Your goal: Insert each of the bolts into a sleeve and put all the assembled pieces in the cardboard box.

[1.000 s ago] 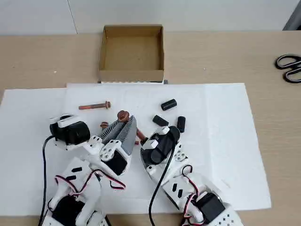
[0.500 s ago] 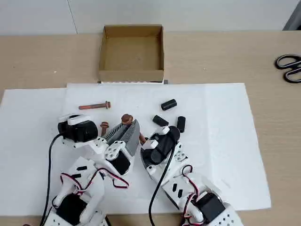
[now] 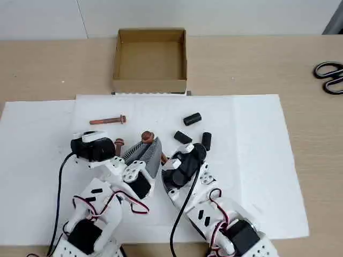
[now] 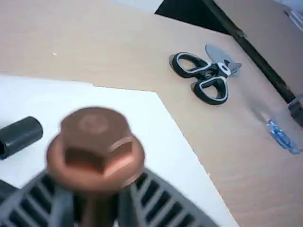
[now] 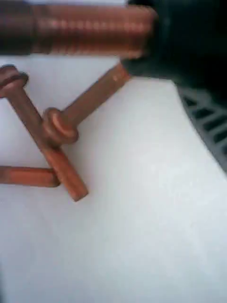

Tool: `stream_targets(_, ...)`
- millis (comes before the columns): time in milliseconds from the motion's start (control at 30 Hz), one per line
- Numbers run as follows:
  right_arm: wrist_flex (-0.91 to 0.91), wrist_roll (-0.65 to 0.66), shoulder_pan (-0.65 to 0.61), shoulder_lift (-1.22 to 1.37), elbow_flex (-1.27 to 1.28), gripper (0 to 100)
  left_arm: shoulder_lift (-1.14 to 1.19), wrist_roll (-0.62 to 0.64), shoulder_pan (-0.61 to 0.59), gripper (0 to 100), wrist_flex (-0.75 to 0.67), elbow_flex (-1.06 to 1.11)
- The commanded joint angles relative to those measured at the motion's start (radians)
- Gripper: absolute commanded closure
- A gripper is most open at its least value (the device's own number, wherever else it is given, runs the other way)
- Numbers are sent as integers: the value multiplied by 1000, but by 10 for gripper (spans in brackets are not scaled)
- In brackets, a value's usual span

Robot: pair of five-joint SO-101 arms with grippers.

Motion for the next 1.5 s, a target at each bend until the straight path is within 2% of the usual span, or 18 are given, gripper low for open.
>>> stream_targets(0,-5,-11,-5,-4,-75,996,-14,-2,0,994,-41,-4)
stream_targets(133,-7,-9,-19,-4,-77,996,-14,-2,26,994,-25,22)
stream_targets(333,-7,-9,-19,-4,-77,996,-14,-49,150,994,63,27)
stream_targets(467,-7,-9,-19,-4,-78,996,-14,-95,163,994,133,27)
stream_targets(767,-7,-3,-16,-4,-120,996,-14,-101,224,994,310,27)
stream_targets(1000,-1,-5,-15,-4,-115,996,-14,-140,221,993,321,27)
stream_targets(1067,1,-6,-15,-4,-115,996,-14,-176,218,960,321,27)
stream_targets(1267,2,-6,-13,-4,-114,996,-14,-183,218,739,324,27)
stream_targets(1467,2,-8,-13,-4,-89,996,-12,-209,218,732,339,27)
